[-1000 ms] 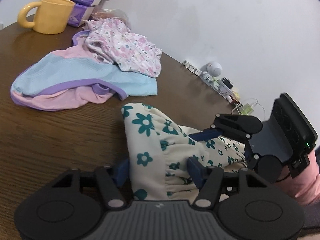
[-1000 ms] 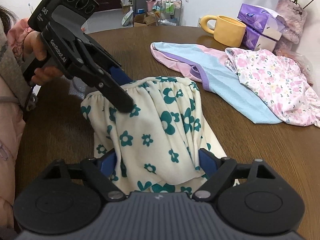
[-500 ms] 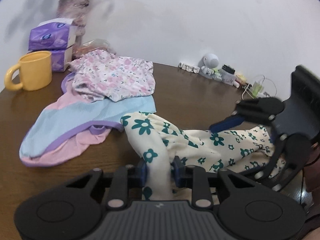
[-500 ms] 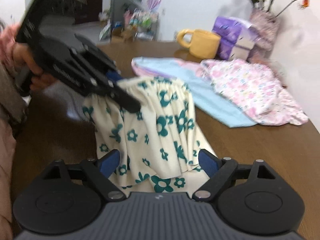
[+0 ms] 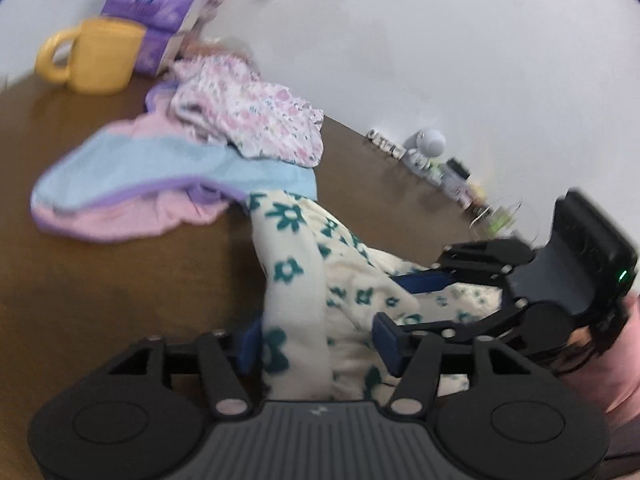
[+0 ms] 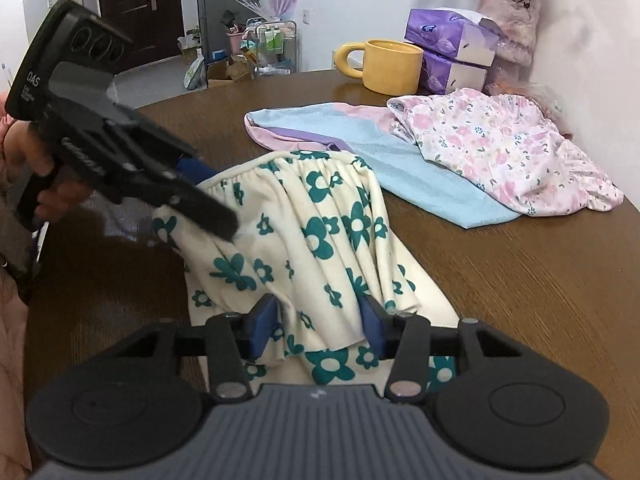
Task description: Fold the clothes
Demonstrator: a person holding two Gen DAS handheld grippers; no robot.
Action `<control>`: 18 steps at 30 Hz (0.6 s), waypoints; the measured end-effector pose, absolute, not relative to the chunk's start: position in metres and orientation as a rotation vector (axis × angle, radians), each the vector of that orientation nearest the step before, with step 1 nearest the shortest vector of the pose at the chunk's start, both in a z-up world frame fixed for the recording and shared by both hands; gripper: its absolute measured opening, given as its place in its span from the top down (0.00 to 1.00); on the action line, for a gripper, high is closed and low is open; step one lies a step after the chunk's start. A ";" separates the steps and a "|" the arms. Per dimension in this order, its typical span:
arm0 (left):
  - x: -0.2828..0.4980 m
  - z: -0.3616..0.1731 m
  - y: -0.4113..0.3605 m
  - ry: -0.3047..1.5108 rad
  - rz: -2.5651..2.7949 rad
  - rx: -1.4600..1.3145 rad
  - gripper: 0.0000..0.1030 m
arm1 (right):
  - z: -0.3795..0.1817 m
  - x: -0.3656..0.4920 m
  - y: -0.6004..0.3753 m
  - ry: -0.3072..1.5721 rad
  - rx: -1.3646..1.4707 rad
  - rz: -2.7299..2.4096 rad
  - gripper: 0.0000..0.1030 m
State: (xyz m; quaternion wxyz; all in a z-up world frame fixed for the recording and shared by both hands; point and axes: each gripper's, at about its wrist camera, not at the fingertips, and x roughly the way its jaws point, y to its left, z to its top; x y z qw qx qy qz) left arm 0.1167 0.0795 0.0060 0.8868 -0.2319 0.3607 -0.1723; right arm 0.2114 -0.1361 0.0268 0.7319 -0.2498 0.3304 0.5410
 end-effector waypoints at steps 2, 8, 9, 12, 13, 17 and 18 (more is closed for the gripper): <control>0.116 0.000 0.082 0.746 -0.355 -0.572 0.39 | 0.026 0.212 -0.137 0.730 -0.541 1.187 0.55; 0.121 -0.013 0.084 0.671 -0.294 -0.770 0.37 | 0.024 0.210 -0.141 0.733 -0.497 1.168 0.55; 0.122 -0.013 0.081 0.660 -0.279 -0.776 0.37 | 0.024 0.210 -0.141 0.733 -0.491 1.164 0.55; 0.124 -0.013 0.076 0.626 -0.230 -0.800 0.37 | 0.023 0.209 -0.141 0.732 -0.478 1.149 0.55; 0.124 -0.013 0.075 0.615 -0.213 -0.813 0.38 | 0.023 0.209 -0.141 0.734 -0.473 1.141 0.55; 0.125 -0.015 0.072 0.571 -0.137 -0.862 0.40 | 0.022 0.207 -0.138 0.739 -0.455 1.107 0.55; 0.126 -0.015 0.070 0.563 -0.117 -0.866 0.41 | 0.023 0.206 -0.137 0.740 -0.453 1.099 0.55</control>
